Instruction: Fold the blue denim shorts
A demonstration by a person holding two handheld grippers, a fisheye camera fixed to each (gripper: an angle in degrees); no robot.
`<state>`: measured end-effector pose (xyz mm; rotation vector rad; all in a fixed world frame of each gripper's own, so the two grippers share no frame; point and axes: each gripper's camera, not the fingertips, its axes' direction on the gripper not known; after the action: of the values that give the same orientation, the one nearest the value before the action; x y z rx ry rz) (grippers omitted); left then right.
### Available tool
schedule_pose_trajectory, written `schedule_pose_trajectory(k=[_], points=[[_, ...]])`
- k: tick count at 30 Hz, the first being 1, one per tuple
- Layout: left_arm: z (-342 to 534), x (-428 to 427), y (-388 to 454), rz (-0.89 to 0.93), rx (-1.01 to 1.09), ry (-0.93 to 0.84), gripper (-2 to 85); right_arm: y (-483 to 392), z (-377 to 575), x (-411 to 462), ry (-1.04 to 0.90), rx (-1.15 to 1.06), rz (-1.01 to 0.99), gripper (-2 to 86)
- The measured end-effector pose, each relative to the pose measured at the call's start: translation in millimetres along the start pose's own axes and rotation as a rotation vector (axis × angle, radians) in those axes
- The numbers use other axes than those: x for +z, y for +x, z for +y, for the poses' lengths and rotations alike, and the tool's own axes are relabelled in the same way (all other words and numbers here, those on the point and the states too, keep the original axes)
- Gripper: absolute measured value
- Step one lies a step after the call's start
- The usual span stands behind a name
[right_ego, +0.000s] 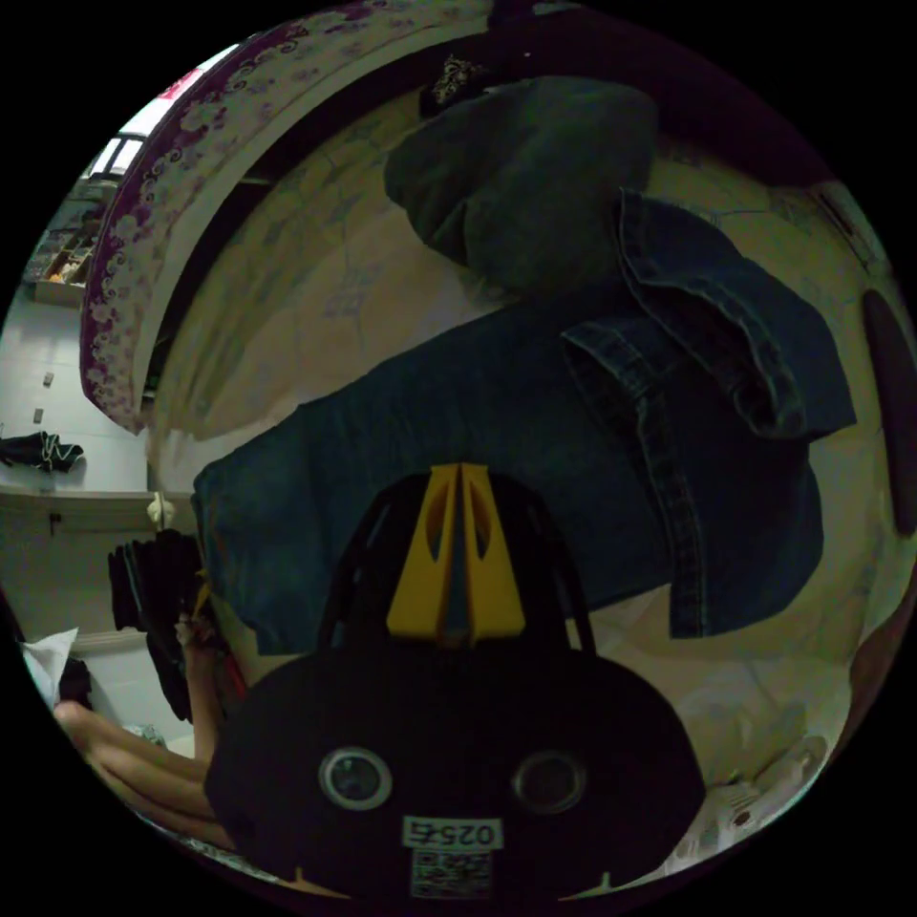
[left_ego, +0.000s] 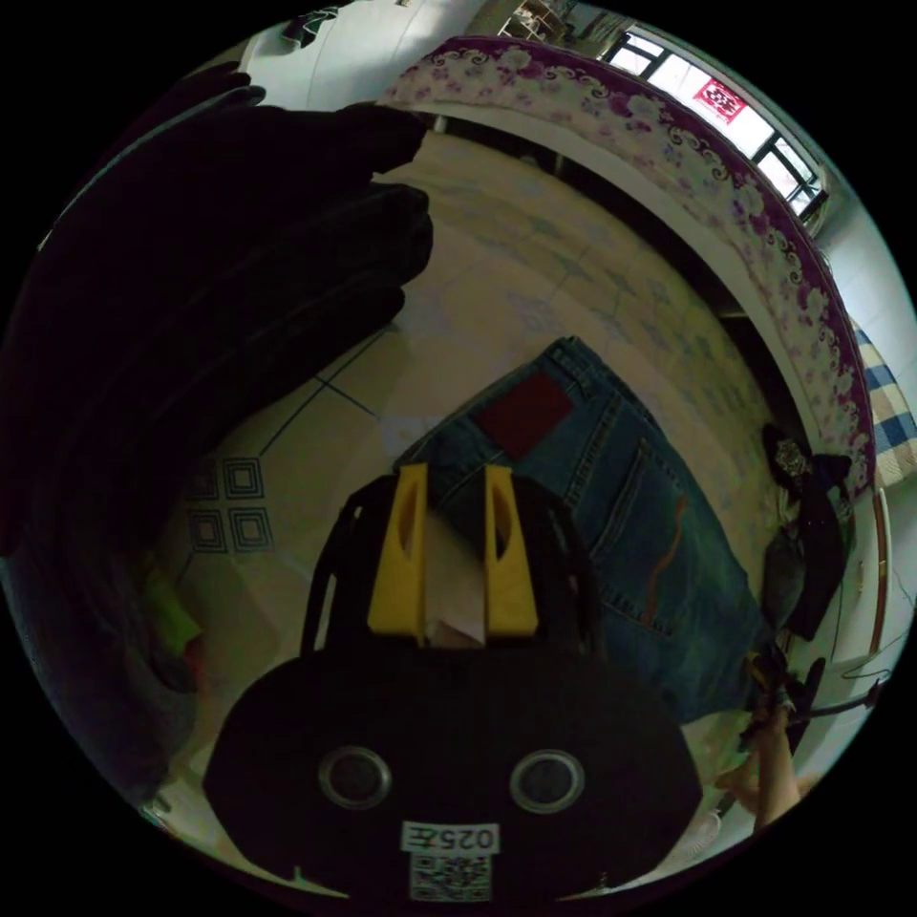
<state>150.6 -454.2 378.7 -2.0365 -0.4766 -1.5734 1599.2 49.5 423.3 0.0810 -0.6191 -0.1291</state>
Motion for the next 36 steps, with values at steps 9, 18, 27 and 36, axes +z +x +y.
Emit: schedule_pose_trajectory(k=[9,18,27,36], points=[[-48,-21,-20,0.118,-0.049,-0.038,3.9,-10,-6,5,-0.004,-0.079,-0.006,-0.9],[-75,-58,-3,0.012,-0.037,0.027,6.0,12,0,8,0.048,0.023,-0.233,-0.3],[-119,-68,-23,0.237,-0.217,-0.009,13.1,-24,4,-2,0.123,-0.119,-0.228,8.0],[-199,-54,-15,0.447,-0.316,-0.045,1.3,-79,12,18,0.036,-0.218,-0.385,8.1]])
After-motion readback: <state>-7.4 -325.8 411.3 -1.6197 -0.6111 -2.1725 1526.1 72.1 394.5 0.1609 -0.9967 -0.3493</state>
